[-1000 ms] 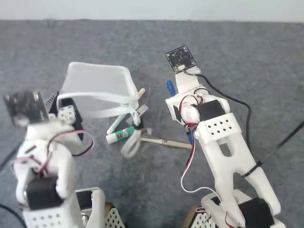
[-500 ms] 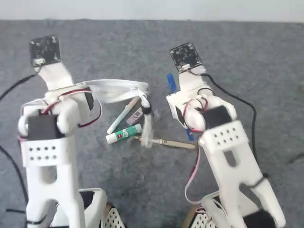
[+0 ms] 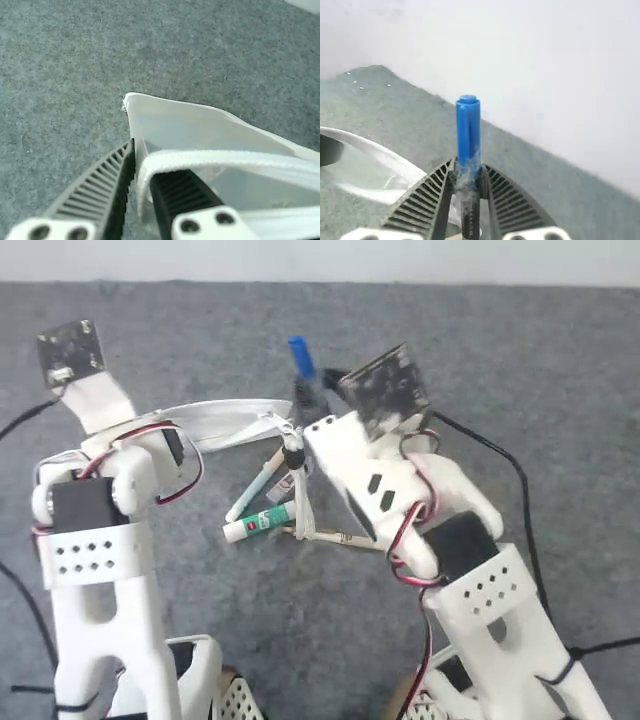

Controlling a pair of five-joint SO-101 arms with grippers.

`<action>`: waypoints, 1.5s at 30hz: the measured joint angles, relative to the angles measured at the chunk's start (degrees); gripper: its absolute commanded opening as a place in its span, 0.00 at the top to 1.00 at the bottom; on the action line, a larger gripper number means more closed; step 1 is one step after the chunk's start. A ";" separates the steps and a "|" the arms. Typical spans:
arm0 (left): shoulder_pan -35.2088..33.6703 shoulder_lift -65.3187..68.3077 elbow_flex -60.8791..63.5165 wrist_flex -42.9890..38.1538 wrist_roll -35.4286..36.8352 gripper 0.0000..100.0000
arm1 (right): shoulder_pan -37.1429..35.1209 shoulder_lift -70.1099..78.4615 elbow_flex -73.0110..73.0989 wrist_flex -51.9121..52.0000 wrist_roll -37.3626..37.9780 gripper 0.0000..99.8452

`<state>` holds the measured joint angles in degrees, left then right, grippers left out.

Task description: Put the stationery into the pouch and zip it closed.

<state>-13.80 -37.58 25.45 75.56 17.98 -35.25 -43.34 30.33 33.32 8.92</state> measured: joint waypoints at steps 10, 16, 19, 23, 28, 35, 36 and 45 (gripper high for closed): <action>0.00 0.00 0.00 0.00 0.00 0.99 | -5.80 0.00 -8.35 -1.76 8.88 0.99; 0.00 0.00 0.00 0.00 0.00 0.99 | -12.31 -0.18 -11.87 -2.73 8.88 0.99; 0.00 0.00 0.00 0.00 0.00 0.99 | -13.63 -0.18 -11.87 -5.98 5.71 0.99; 0.00 0.00 0.00 0.00 0.00 0.99 | -13.63 -0.09 -11.87 -10.99 -0.26 0.99; 0.00 0.00 0.00 0.00 0.00 0.99 | -13.63 3.08 -8.18 -18.55 -1.67 0.99; 0.00 0.00 0.00 0.00 0.00 0.99 | -13.54 5.10 -0.88 -23.91 -6.86 0.99; 0.00 0.00 0.00 0.00 0.00 0.99 | -13.45 5.36 0.26 -25.05 -7.47 0.99; 0.00 0.00 0.00 0.00 0.00 0.99 | -10.99 5.36 12.22 -35.60 -8.44 0.99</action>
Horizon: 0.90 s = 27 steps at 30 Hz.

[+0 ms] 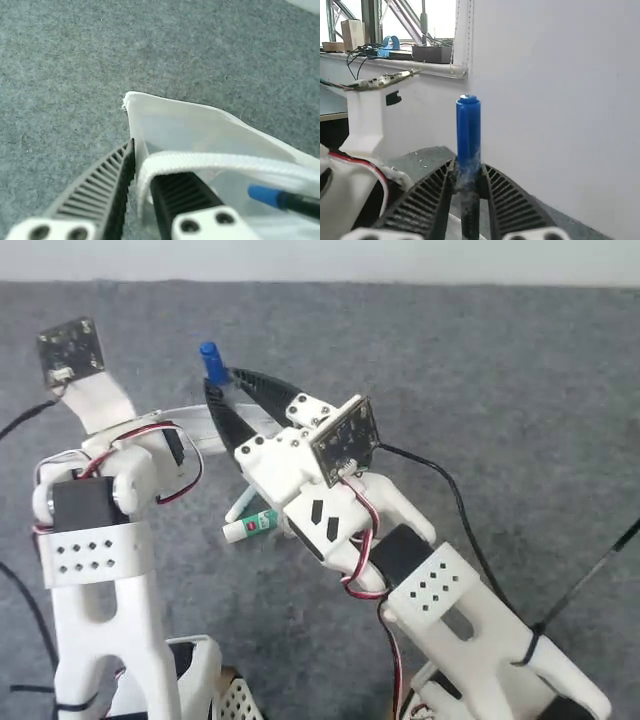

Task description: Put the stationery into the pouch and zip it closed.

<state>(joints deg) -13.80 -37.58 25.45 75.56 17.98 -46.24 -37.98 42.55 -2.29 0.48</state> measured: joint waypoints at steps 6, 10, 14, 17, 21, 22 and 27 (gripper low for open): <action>0.00 0.00 0.00 0.00 0.00 0.99 | -0.09 -0.09 2.73 -0.44 0.00 0.99; 0.00 0.00 0.00 0.00 0.00 0.99 | 0.09 0.00 4.04 -0.53 0.00 0.99; 0.00 0.00 0.00 0.00 0.00 0.99 | 0.09 0.00 4.13 -0.09 3.08 0.90; 0.00 0.00 0.00 0.00 0.00 0.99 | 0.00 0.00 4.13 3.78 3.87 0.87; 0.00 0.00 0.00 0.00 0.00 0.99 | 0.00 0.00 2.99 10.20 4.13 0.87; 0.00 0.00 0.00 0.00 0.00 0.99 | 0.00 0.00 2.64 11.25 4.13 0.87; 0.00 0.00 0.00 0.00 0.00 0.99 | 0.00 0.00 -0.18 15.47 4.57 0.88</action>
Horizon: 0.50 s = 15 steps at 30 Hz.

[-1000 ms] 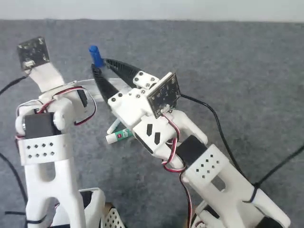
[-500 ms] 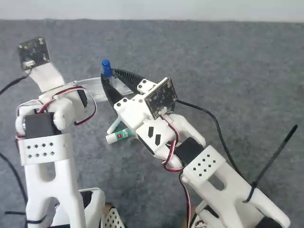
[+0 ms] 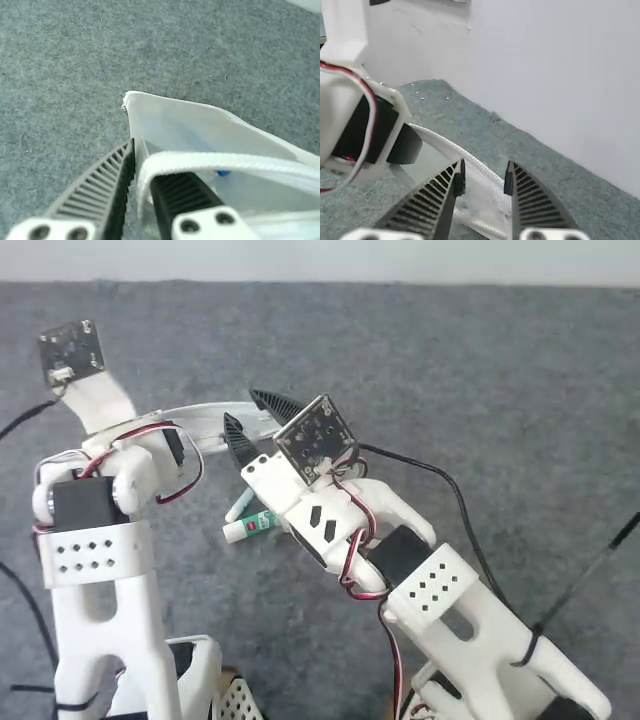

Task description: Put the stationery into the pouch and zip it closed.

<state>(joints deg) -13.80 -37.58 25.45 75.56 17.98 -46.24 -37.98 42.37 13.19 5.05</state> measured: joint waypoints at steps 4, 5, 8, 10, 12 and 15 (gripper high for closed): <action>0.00 0.00 0.00 0.00 0.00 0.99 | 0.00 0.00 -2.99 5.27 0.09 0.88; 0.00 0.00 0.00 0.00 0.00 0.99 | 0.00 0.00 -4.13 7.03 0.09 0.88; 0.00 0.00 0.00 0.00 0.00 0.99 | -0.44 0.00 -8.35 12.84 0.09 0.88; 0.00 0.00 0.00 0.00 0.00 0.99 | -1.76 0.00 -11.16 16.70 0.09 0.88; 0.00 0.00 0.00 0.00 0.00 0.99 | -2.81 0.00 -13.63 21.10 0.09 0.88; 0.00 0.09 0.00 -0.70 0.00 0.99 | -3.87 0.00 -16.97 26.29 0.09 0.88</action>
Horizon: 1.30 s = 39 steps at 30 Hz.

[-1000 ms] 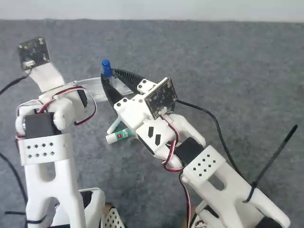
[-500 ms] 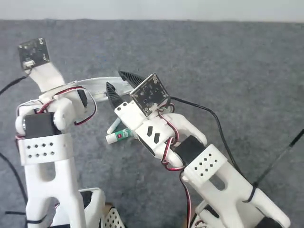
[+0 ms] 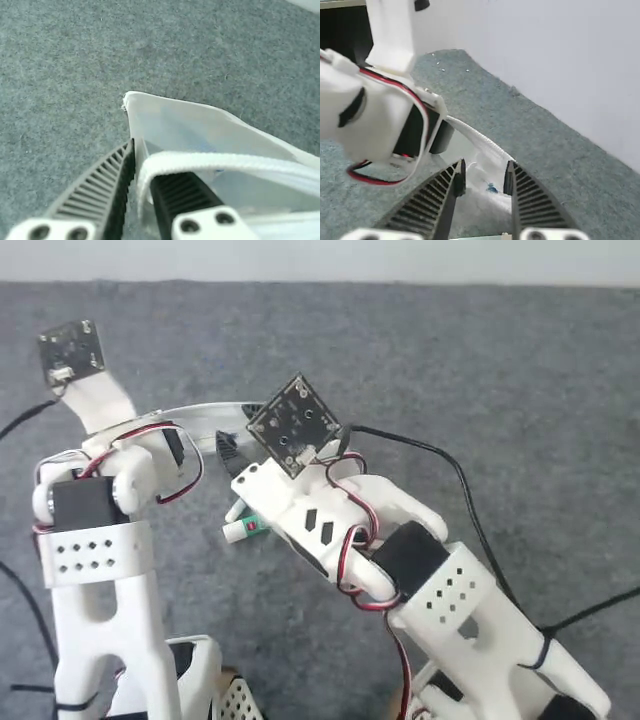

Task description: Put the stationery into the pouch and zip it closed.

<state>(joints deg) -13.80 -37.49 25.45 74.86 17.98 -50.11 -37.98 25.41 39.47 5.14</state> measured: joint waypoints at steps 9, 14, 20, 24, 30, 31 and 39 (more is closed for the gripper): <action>-5.45 0.09 0.09 -2.46 0.00 0.99 | -0.18 -0.09 -4.92 10.73 0.00 0.88; -6.59 0.09 0.97 -2.64 0.00 0.99 | -0.18 -0.09 -4.92 17.41 0.00 0.88; -6.59 0.09 1.14 -2.73 0.00 0.99 | 0.44 -0.09 -3.69 24.26 0.00 0.88; -6.77 0.00 1.49 -2.73 0.00 0.99 | 0.44 -0.09 1.49 24.26 2.99 0.88; -11.52 0.00 1.67 -3.78 1.85 0.99 | 0.44 0.09 9.76 19.78 4.92 0.88; -12.40 0.09 1.67 -4.22 2.11 0.99 | 0.44 0.44 10.29 19.08 5.10 0.88; -16.79 0.09 1.76 -5.10 3.34 0.99 | 2.99 13.71 9.58 17.85 5.36 0.88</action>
<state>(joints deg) -30.59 -37.41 27.21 69.76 21.32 -47.12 -24.26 34.99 57.32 10.51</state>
